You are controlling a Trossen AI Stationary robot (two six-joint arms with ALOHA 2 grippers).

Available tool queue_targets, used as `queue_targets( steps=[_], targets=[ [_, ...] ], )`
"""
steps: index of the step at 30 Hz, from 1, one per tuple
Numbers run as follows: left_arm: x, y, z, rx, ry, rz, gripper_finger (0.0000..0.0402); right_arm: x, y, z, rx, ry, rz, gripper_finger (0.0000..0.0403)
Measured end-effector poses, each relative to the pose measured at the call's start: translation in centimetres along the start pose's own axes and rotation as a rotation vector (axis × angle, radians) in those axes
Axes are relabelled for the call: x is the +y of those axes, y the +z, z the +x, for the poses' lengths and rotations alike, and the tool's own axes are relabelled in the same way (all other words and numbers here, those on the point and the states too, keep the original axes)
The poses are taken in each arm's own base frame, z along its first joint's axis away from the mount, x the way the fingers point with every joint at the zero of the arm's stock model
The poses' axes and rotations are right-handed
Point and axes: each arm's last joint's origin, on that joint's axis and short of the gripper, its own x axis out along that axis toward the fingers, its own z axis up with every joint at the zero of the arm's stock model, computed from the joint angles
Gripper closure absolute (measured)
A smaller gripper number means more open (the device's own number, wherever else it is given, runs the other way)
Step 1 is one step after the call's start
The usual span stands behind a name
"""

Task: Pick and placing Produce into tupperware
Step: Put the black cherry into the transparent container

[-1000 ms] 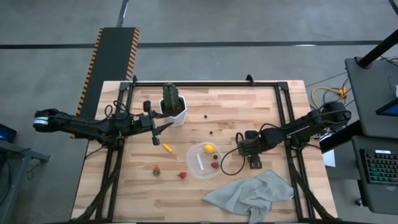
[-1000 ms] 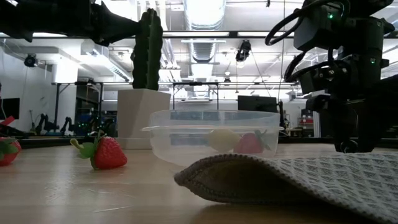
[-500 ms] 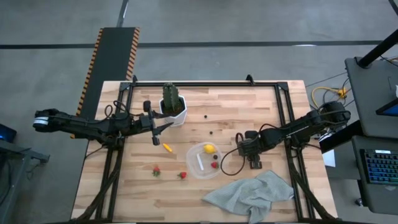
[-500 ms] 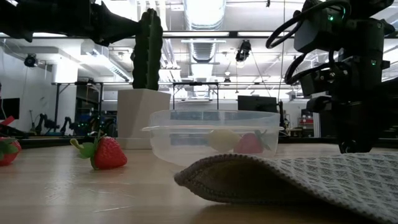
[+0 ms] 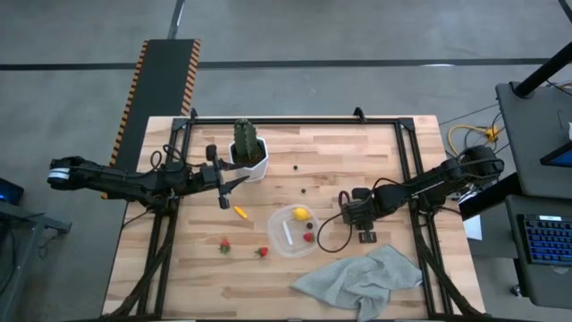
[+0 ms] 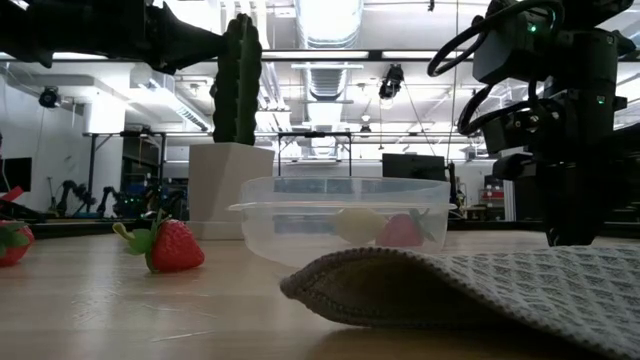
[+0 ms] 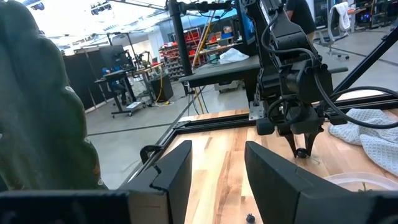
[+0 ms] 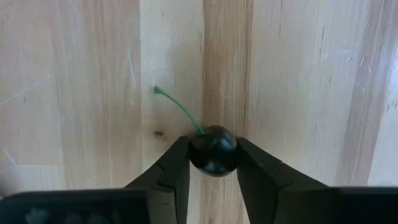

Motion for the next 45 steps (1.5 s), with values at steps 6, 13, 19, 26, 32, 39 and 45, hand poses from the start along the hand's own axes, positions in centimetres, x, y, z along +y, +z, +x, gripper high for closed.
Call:
queue_targets(
  steps=[6,13,19,26,32,39,45],
  targets=[
    [0.0,0.0,0.0,0.0,0.0,0.0,0.0267,0.0,0.2,-0.1,-0.006,-0.005,-0.004,0.0307],
    [0.0,0.0,0.0,0.0,0.0,0.0,0.0267,0.1,1.3,-1.2,-0.062,-0.027,-0.011,0.0307],
    [0.0,0.1,0.0,-0.006,0.001,-0.002,0.0267,0.3,2.9,-3.2,-0.153,-0.044,-0.035,0.0307],
    [0.0,0.2,0.0,-0.015,0.004,-0.005,0.0267,0.9,6.2,-6.1,-0.326,-0.042,-0.106,0.0307],
    [0.0,0.2,0.0,-0.016,0.004,-0.006,0.0267,1.5,9.1,-7.1,-0.419,-0.046,-0.185,0.0307],
    [0.1,0.2,0.0,-0.017,0.004,-0.008,0.0267,2.3,13.0,-4.8,-0.377,-0.065,-0.289,0.0307],
    [0.1,0.2,0.0,-0.018,0.004,-0.011,0.0267,2.4,14.4,-2.4,-0.306,-0.072,-0.326,0.0307]
  ],
)
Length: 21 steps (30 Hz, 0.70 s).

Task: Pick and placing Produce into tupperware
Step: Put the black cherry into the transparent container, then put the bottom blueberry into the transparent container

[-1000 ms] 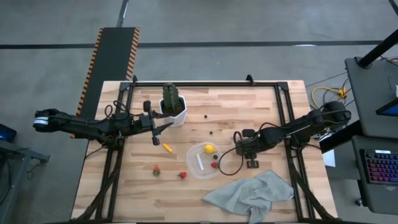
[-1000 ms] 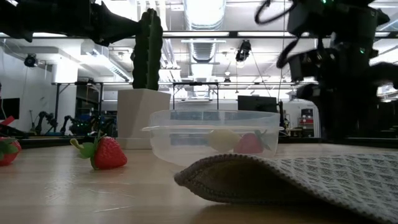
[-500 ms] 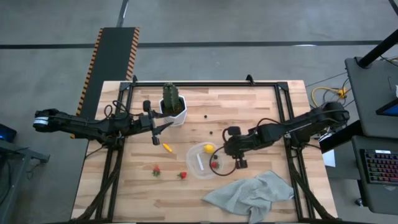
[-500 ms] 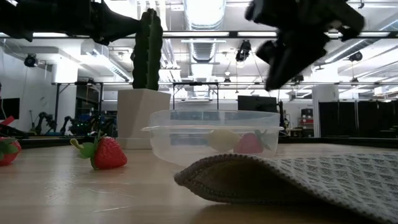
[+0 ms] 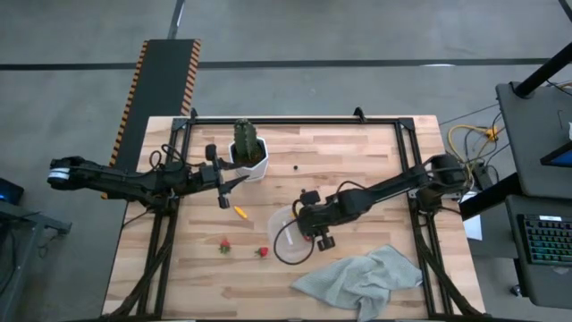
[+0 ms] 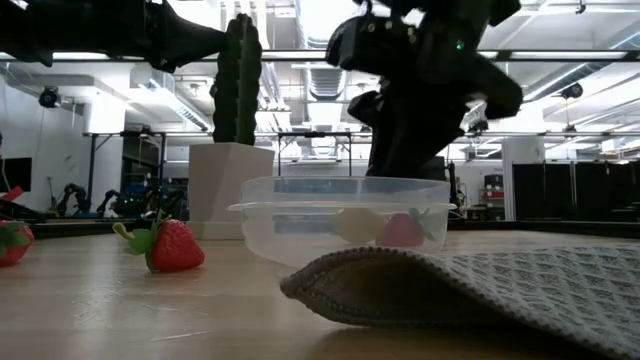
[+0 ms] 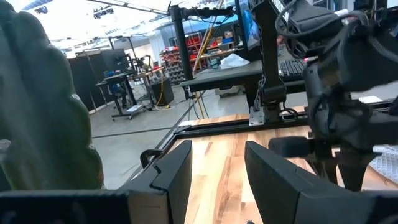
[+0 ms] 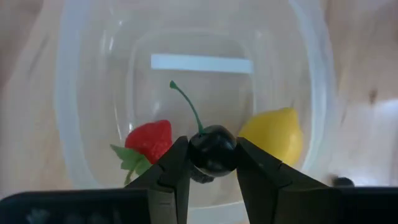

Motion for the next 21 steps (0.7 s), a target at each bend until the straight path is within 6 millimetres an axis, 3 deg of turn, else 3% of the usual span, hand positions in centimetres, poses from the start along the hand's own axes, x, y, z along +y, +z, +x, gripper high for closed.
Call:
queue_targets(
  steps=[9,16,21],
  targets=[
    [-0.01,-0.01,0.01,0.001,0.0,0.001,0.0267,-0.37,0.21,0.47,-0.008,0.015,0.012,0.0306],
    [-0.02,-0.04,0.03,0.003,-0.001,0.001,0.0267,-0.51,0.21,0.48,-0.01,0.016,0.036,0.0243],
    [-0.01,-0.02,0.01,0.002,-0.001,0.001,0.0267,-0.51,0.19,0.43,-0.009,0.016,0.043,0.0227]
  ],
)
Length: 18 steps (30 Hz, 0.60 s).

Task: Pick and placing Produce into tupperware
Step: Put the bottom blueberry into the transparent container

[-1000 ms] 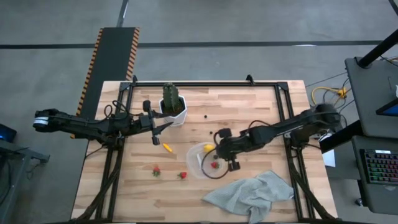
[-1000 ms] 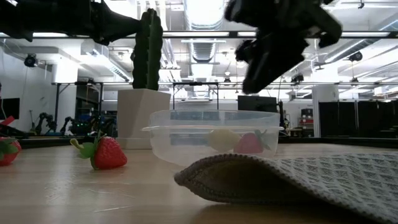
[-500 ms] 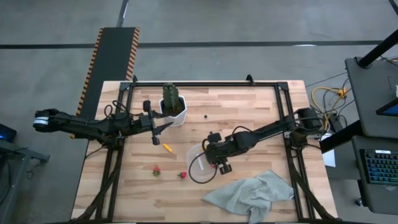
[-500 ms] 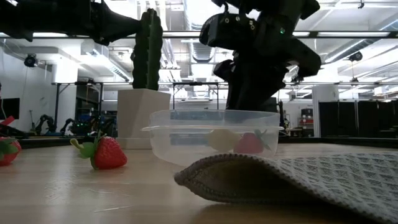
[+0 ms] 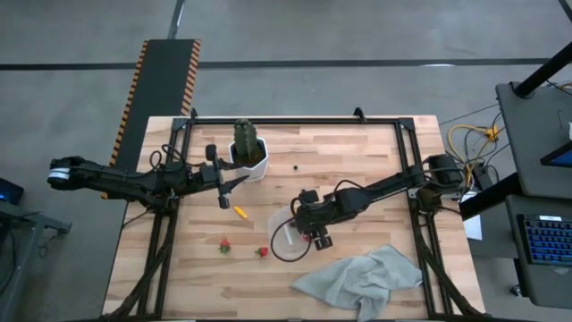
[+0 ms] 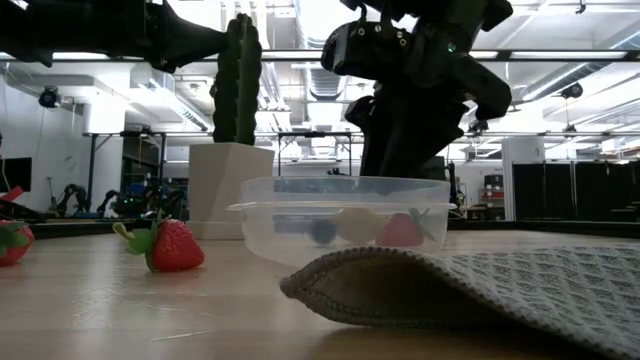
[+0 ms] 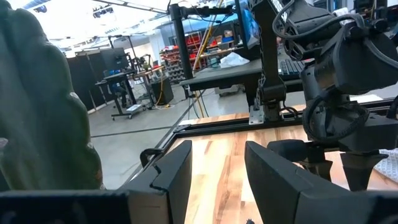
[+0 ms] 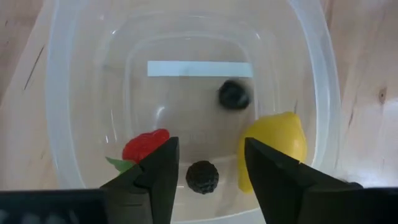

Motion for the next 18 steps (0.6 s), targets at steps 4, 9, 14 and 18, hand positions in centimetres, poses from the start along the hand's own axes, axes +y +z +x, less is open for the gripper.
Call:
queue_targets(
  steps=[4,9,14,18],
  targets=[
    [0.0,0.0,0.0,0.0,0.0,0.0,0.0267,-0.7,0.0,-0.9,-0.002,-0.062,0.0,0.0232],
    [0.0,0.0,0.0,0.001,-0.001,-0.001,0.0267,-2.7,0.2,-3.2,-0.031,-0.208,-0.023,0.0247],
    [0.0,0.0,0.0,0.001,-0.001,-0.005,0.0267,-6.5,0.0,-5.5,-0.099,-0.301,0.008,0.0261],
    [0.0,0.0,0.0,0.003,-0.001,-0.004,0.0267,-10.5,-1.1,-6.0,-0.161,-0.231,0.084,0.0269]
  ],
)
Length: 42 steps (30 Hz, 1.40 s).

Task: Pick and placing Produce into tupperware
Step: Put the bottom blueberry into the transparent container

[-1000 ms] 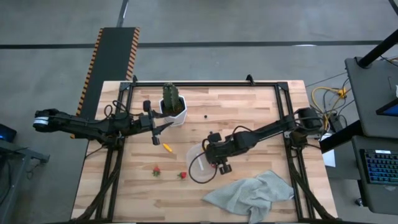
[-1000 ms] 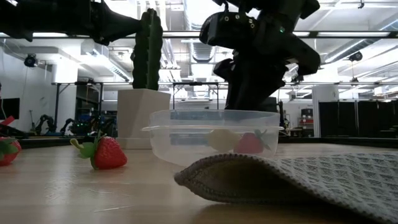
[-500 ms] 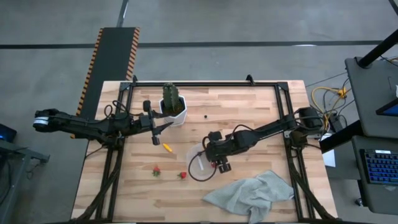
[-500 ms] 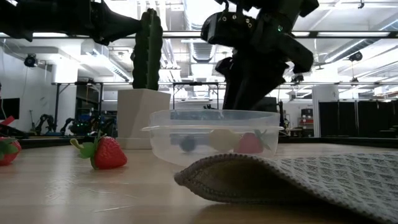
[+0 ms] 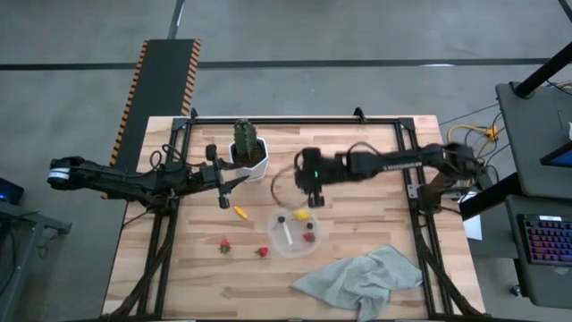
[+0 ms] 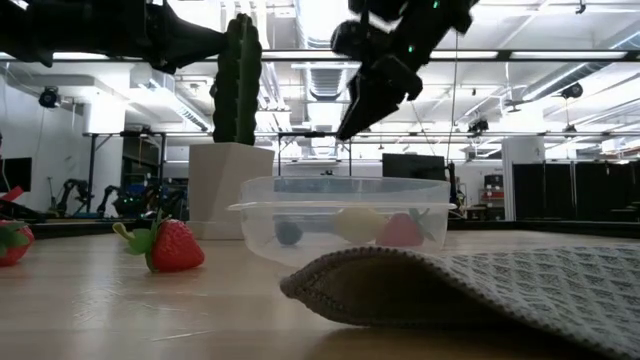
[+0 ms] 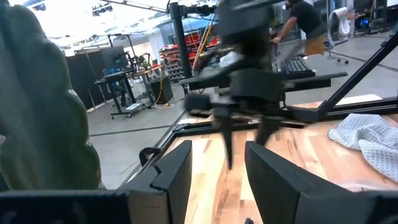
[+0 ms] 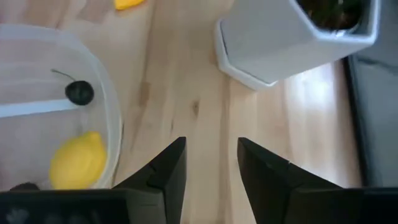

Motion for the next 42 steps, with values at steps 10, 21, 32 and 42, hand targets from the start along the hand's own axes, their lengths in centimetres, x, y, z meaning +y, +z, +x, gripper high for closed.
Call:
queue_targets(
  steps=[10,21,32,42],
  targets=[
    [-0.2,-0.5,0.2,0.046,-0.01,-0.038,0.0267,-3.1,-4.4,3.7,0.055,0.163,0.154,0.0255],
    [-0.3,-0.8,0.4,0.062,-0.014,-0.034,0.0267,-1.1,-6.9,5.5,-0.023,0.222,0.155,0.0192],
    [-0.3,-0.7,0.4,0.048,-0.01,-0.031,0.0267,0.0,-9.4,6.4,-0.07,0.204,0.179,0.0194],
    [-0.3,-0.6,0.4,0.046,-0.009,-0.03,0.0267,0.6,-10.8,7.1,-0.102,0.192,0.203,0.0195]
  ],
)
